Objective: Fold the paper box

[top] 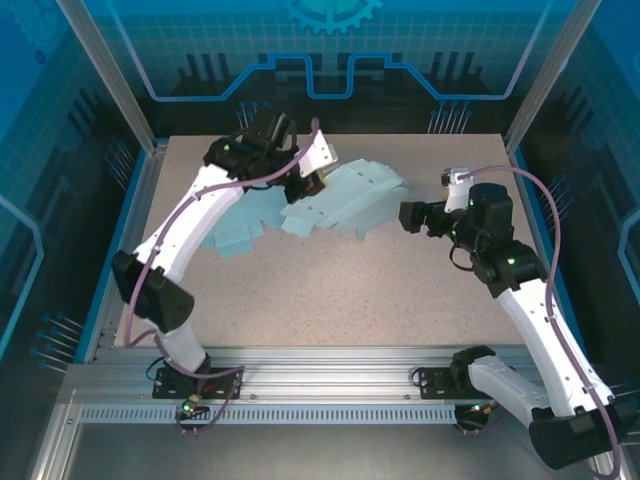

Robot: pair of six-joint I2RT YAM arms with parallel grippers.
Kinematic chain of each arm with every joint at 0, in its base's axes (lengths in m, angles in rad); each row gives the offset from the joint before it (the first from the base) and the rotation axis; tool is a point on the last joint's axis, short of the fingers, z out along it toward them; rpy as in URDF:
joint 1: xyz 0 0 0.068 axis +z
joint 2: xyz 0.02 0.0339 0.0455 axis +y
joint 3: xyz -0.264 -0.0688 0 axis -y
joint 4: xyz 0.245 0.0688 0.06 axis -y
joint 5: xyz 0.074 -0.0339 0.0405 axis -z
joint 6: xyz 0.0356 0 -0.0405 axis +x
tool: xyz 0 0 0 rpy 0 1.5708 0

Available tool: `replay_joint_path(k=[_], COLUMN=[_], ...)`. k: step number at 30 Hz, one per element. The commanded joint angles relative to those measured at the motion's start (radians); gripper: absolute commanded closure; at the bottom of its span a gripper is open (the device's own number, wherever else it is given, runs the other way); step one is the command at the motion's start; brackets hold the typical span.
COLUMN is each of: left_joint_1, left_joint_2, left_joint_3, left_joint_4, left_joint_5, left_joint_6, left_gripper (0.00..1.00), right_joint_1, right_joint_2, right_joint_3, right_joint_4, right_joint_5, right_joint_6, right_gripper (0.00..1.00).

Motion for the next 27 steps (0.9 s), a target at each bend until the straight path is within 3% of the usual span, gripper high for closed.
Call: replay_joint_path(k=[1,9,18,22,27], left_joint_1=[-0.025,-0.065,-0.067,-0.065,-0.063], left_joint_2=[0.038,-0.078,-0.277,-0.232,-0.025], left_joint_3=[0.166,0.163,0.012,0.019,0.111], left_joint_4=[-0.255,-0.323,-0.355,-0.439,-0.532], left_joint_5=[-0.042,-0.048,-0.045,-0.058,-0.062], left_joint_6=[0.060,0.120,0.150,0.191,0.213], left_gripper=[1.00,1.00,1.00,1.00,1.00], right_joint_1=[-0.058,-0.185,-0.213,-0.213,-0.213], right_joint_2=[0.022,0.038,0.076,0.088,0.126], right_joint_3=[0.019,0.032,0.053,0.054,0.052], right_joint_4=[-0.082,-0.092,-0.130,-0.128,-0.130], right_joint_5=[0.043,-0.011,-0.033,-0.059,-0.054], right_joint_6=[0.072,0.102,0.097,0.105,0.102], right_gripper=[0.00,0.00,0.00,0.00,0.00])
